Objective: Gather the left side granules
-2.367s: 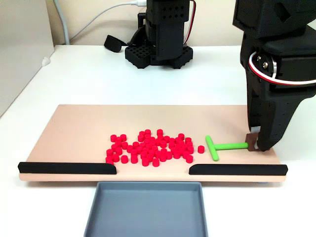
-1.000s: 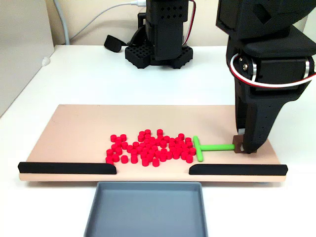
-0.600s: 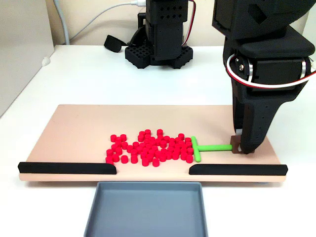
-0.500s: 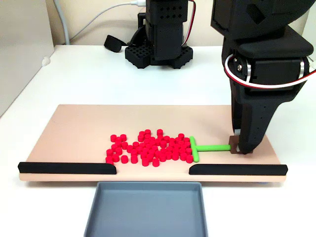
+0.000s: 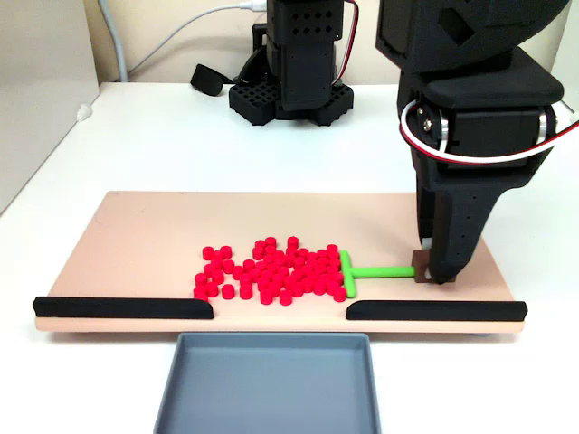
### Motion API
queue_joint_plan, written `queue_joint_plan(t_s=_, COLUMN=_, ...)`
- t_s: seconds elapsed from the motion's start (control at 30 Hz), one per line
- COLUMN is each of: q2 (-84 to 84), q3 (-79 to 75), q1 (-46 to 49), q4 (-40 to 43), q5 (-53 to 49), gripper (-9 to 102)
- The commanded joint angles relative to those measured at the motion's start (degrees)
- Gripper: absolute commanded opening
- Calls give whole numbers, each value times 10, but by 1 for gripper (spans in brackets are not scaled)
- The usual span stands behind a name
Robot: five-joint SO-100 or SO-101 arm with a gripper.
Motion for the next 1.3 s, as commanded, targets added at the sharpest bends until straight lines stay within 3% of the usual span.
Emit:
queue_joint_plan(t_s=0.0, q2=5, q3=-4, q1=9, q4=0, q5=-4, gripper=0)
queue_joint_plan(t_s=1.27, q2=4, q3=-4, q1=36, q4=0, q5=-26, gripper=0)
